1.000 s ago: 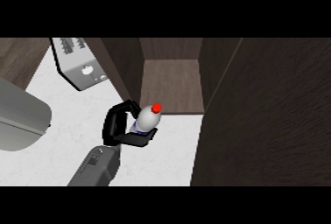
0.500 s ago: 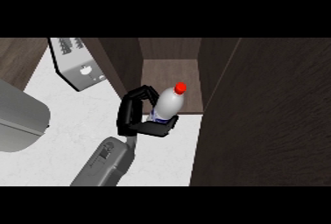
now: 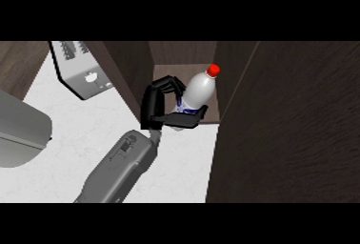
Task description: Pick up the bottled water, place it into the cabinet and close the cabinet
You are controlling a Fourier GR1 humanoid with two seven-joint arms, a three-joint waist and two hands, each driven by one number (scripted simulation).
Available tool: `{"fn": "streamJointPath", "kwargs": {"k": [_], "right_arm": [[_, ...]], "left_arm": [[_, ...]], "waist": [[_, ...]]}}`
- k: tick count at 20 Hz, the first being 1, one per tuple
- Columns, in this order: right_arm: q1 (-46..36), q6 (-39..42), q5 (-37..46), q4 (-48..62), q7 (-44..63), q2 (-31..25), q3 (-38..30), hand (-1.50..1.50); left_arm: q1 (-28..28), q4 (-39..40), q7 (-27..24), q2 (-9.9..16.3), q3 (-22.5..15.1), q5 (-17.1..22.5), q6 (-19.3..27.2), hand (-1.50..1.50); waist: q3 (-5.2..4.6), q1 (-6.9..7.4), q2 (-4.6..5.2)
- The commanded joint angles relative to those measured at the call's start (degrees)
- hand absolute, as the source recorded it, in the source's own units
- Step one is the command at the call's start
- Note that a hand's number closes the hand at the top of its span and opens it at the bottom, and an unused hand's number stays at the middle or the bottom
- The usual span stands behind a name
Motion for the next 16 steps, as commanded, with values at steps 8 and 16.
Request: {"fn": "streamJointPath", "kwargs": {"k": [8, 16], "right_arm": [[4.10, 0.65, 0.57, -7.22, 1.24, -0.81, 1.60, -1.50], [4.22, 2.20, -2.99, -7.57, 0.32, -1.98, -2.09, -1.50]], "left_arm": [[-10.86, 16.21, -3.20, 0.00, -0.28, 10.78, 7.12, 1.50], [-17.35, 31.33, -9.62, 0.00, 4.85, 10.59, 4.73, 1.50]], "waist": [[-0.04, -1.60, 0.27], [-0.05, -1.80, 0.64]]}}
